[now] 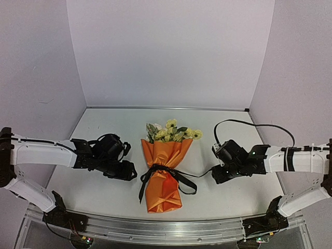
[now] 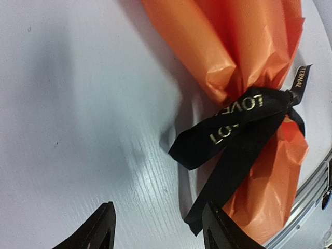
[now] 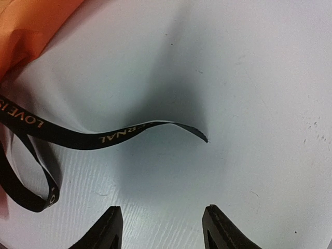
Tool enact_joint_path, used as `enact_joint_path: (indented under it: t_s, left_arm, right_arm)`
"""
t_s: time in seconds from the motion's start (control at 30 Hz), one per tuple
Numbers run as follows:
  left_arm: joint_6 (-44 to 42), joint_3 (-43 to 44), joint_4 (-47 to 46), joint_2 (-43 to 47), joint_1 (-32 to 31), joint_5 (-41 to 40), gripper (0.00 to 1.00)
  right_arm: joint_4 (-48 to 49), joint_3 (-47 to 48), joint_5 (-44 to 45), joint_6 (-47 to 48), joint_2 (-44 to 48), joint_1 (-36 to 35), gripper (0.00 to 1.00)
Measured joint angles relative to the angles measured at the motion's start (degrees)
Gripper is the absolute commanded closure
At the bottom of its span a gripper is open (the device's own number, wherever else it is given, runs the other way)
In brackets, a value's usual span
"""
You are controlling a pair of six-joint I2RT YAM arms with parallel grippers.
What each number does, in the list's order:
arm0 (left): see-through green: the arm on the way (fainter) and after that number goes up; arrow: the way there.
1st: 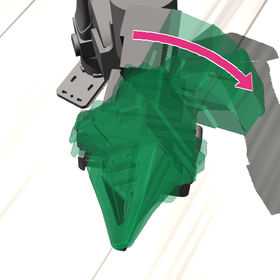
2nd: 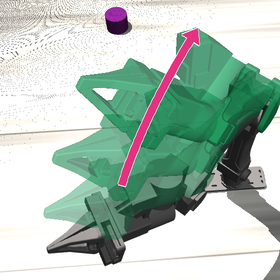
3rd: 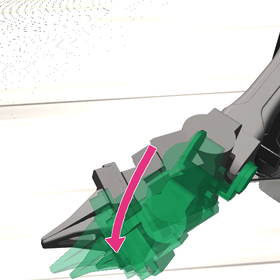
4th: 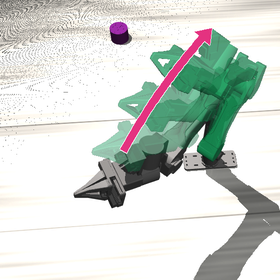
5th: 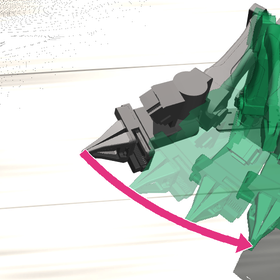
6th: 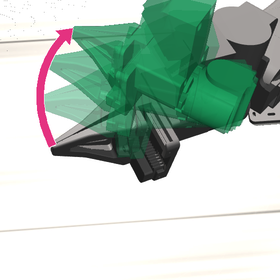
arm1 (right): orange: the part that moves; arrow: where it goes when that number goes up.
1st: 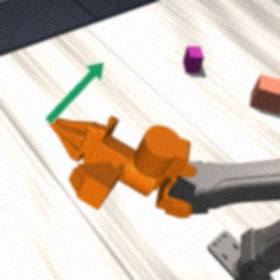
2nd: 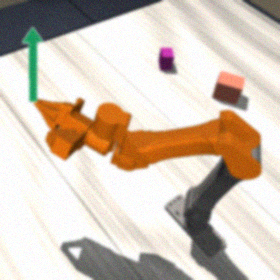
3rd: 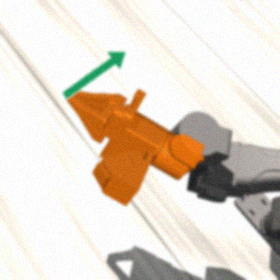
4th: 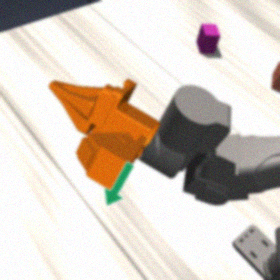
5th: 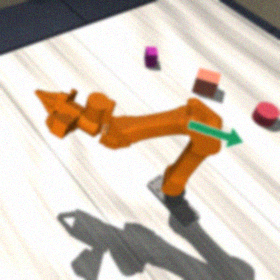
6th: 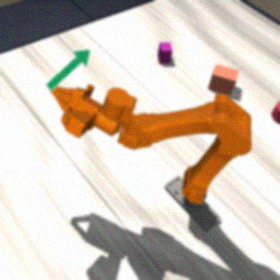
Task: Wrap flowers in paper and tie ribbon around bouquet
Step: Tie the ribbon around the folded bouquet.
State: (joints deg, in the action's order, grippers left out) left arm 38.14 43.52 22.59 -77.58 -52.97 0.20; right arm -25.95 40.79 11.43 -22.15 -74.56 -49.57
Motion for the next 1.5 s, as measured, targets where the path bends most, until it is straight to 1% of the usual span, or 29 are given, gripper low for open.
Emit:
enact_joint_path:
  t_s: [0.33, 0.73, 0.87, 1.03, 1.27, 1.4, 1.5]
  left_arm:
    - [-0.67, 1.55, -4.20, -8.69, -0.72, 1.24, 0.43]
    - [-2.11, 4.90, -7.01, -14.56, -1.05, 3.13, 0.44]
    - [-2.20, 6.04, -7.75, -16.21, -1.12, 3.11, 0.52]
    - [-2.31, 6.67, -8.46, -17.74, -1.28, 2.92, 0.71]
    - [-2.32, 6.66, -9.16, -18.01, -1.47, 2.25, 0.89]
    - [-2.37, 6.64, -9.23, -17.78, -1.47, 1.67, 0.98]
    - [-2.58, 6.57, -9.20, -17.22, -1.47, 1.27, 1.00]
  right_arm:
    - [-0.16, 0.75, -0.12, -2.45, -1.86, -2.87, 0.44]
    - [-0.12, 0.75, 0.06, -3.85, -1.86, -3.31, 0.44]
    - [-0.10, 0.75, 0.06, -4.31, -1.86, -3.84, 0.44]
    - [-0.01, 0.76, 0.05, -5.03, -2.25, -5.07, 0.44]
    - [-0.59, 3.21, -0.15, -7.80, -5.40, -7.54, 0.44]
    - [-0.56, 6.73, -0.14, -9.42, -9.07, -9.50, 0.44]
    - [-0.45, 8.56, -0.15, -10.65, -11.67, -10.58, 0.45]
